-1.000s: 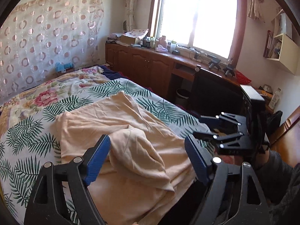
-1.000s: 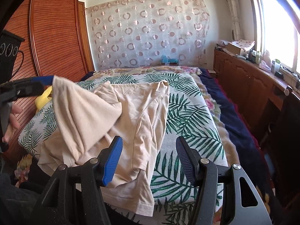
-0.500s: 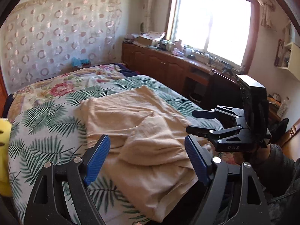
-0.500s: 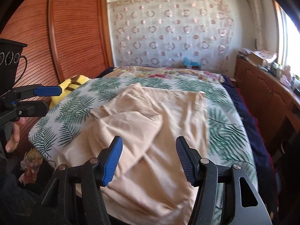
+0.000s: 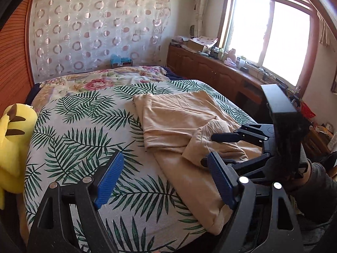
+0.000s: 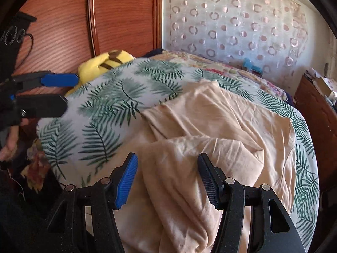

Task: Fold small clothes
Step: 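Grasp the shirt edge with the right gripper and fold it over, then grasp the shirt edge again with the right gripper and lift it, then fold the lifted edge over the shirt and open the right gripper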

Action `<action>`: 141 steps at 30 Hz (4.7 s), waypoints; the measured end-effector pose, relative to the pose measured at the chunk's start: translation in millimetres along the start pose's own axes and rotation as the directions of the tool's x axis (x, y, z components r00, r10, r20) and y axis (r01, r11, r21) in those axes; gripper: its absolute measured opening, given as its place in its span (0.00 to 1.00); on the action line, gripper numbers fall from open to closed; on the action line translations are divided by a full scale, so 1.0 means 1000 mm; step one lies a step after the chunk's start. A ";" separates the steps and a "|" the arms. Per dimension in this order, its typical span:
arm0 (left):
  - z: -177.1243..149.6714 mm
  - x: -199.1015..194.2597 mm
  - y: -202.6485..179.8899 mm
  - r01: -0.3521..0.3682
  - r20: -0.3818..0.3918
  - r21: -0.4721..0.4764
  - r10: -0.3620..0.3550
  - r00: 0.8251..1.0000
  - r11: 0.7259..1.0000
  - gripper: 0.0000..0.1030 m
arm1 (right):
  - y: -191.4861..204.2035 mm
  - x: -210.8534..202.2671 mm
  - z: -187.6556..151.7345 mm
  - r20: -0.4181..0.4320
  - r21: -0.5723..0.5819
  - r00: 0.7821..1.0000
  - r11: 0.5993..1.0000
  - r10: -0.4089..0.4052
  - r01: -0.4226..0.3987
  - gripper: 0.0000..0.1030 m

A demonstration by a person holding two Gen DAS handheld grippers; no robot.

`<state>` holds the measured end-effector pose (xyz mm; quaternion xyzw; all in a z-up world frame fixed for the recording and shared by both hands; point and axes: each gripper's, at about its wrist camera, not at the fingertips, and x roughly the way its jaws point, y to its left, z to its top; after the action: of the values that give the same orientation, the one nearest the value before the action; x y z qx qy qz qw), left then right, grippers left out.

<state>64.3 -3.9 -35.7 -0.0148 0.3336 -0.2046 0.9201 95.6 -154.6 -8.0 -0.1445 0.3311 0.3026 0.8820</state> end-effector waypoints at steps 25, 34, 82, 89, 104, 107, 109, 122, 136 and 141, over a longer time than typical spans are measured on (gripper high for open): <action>-0.013 0.019 -0.006 0.034 -0.036 -0.003 -0.034 0.999 0.999 0.80 | -0.095 -0.134 -0.100 0.048 0.380 0.951 0.886 -0.305 0.265 0.02; -0.015 0.023 -0.009 0.030 -0.049 0.001 -0.030 0.998 1.000 0.80 | -0.064 -0.116 -0.069 0.132 0.293 0.970 0.943 -0.203 0.157 0.33; -0.020 0.015 0.002 -0.041 0.008 -0.028 0.042 0.999 0.999 0.80 | -0.037 -0.108 -0.012 0.132 0.117 0.967 0.972 -0.216 0.202 0.50; -0.022 0.010 0.013 -0.053 0.028 -0.055 0.054 0.998 0.997 0.80 | -0.029 -0.049 0.009 0.071 0.052 0.993 0.995 -0.091 0.087 0.51; -0.031 0.009 0.033 -0.063 0.035 -0.093 0.067 0.997 0.994 0.80 | 0.000 0.082 0.054 -0.148 -0.056 0.987 0.996 0.063 -0.072 0.51; -0.034 0.009 0.035 -0.062 0.031 -0.096 0.066 0.997 0.993 0.80 | 0.001 0.093 0.052 -0.172 -0.077 0.984 0.995 0.054 -0.068 0.32; -0.034 0.009 0.035 -0.062 0.031 -0.098 0.065 0.997 0.993 0.80 | 0.000 0.091 0.053 -0.164 -0.068 0.984 0.994 0.074 -0.086 0.11; -0.038 0.019 0.024 -0.044 0.010 -0.079 0.045 0.999 0.996 0.80 | -0.108 0.023 0.105 0.022 0.054 0.981 0.980 -0.192 0.190 0.07; -0.041 0.025 0.022 -0.051 -0.017 -0.069 0.050 0.999 0.996 0.80 | -0.201 0.081 0.102 -0.143 0.257 0.895 0.858 -0.422 0.445 0.23; -0.041 0.028 0.016 -0.041 -0.022 -0.062 0.039 0.999 0.997 0.80 | -0.174 0.043 0.075 -0.089 0.232 0.934 0.905 -0.345 0.356 0.24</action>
<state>63.8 4.8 -87.2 -0.0345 0.3496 -0.1758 0.9196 267.7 -236.9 28.0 -0.0989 0.3546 0.0929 0.9251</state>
